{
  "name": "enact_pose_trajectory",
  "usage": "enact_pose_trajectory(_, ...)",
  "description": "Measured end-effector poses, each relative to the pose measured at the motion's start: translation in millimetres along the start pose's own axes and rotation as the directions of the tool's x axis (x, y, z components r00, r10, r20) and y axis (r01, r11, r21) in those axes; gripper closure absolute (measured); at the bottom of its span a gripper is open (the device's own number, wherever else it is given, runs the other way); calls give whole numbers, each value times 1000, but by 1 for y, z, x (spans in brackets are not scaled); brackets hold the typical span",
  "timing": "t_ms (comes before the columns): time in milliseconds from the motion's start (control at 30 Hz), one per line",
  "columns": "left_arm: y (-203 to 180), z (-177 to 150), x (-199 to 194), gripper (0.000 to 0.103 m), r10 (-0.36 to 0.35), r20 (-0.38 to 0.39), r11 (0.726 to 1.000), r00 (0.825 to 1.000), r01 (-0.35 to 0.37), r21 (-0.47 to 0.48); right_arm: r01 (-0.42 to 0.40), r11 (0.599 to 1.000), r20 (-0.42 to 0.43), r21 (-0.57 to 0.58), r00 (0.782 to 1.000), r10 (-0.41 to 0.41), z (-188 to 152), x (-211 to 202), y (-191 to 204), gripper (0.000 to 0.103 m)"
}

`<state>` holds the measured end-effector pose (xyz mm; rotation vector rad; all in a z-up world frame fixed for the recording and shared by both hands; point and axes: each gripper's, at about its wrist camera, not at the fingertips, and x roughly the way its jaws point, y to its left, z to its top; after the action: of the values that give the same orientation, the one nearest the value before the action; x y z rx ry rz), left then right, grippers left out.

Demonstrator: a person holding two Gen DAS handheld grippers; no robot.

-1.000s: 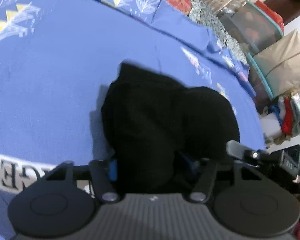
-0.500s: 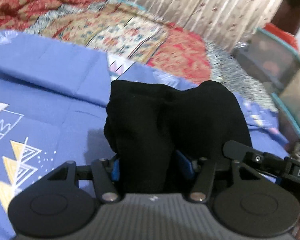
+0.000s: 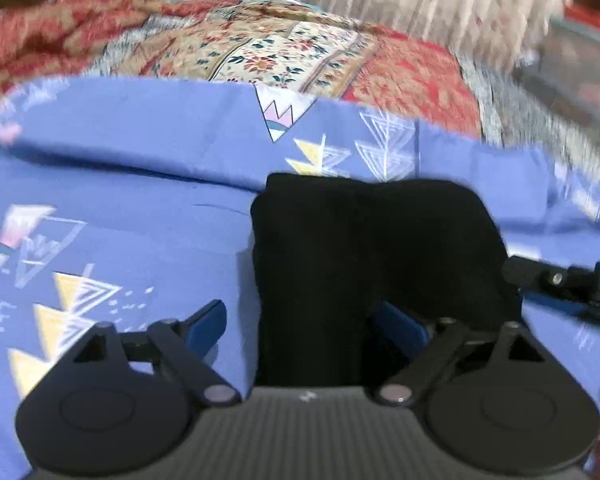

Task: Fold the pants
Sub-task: 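Open the left gripper and withdraw both grippers from the folded pants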

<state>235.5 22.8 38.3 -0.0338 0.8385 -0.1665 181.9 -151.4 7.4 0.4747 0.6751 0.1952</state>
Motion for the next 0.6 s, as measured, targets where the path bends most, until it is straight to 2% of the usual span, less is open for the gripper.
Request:
enact_pose_trajectory(67,-19,-13,-2,17,86,-36,990,996,-82,117,41,996,-48,-82,998,-45,-19,-5,10,28)
enact_pose_trajectory(100,-27,-22,-8,17,120,-25,979,993,-114,171,71,986,-78,-149,993,-83,-31,-5,17,28)
enact_pose_trajectory(167,-35,-32,-22,19,155,-9,963,988,-149,224,176,933,-120,-313,968,-222,-56,-3,33,28)
enact_pose_trajectory(200,-36,-34,-30,20,149,-11,965,989,-142,222,205,909,-107,-362,960,-259,-66,-10,38,28)
enact_pose_trajectory(233,-34,-36,-43,20,128,-9,970,992,-123,207,194,909,-84,-369,967,-241,-72,-25,42,28)
enact_pose_trajectory(300,-32,-42,-72,19,106,27,977,994,-109,185,141,933,-47,-330,985,-165,-80,-61,46,28)
enact_pose_trajectory(367,-31,-54,-100,17,104,64,976,993,-114,185,121,943,-8,-309,991,-130,-89,-95,51,28)
enact_pose_trajectory(467,-34,-74,-133,15,92,85,980,992,-105,171,116,958,17,-261,993,-116,-104,-133,56,28)
enact_pose_trajectory(600,-39,-107,-159,13,96,72,986,993,-104,128,170,970,18,-174,985,-169,-129,-164,55,22)
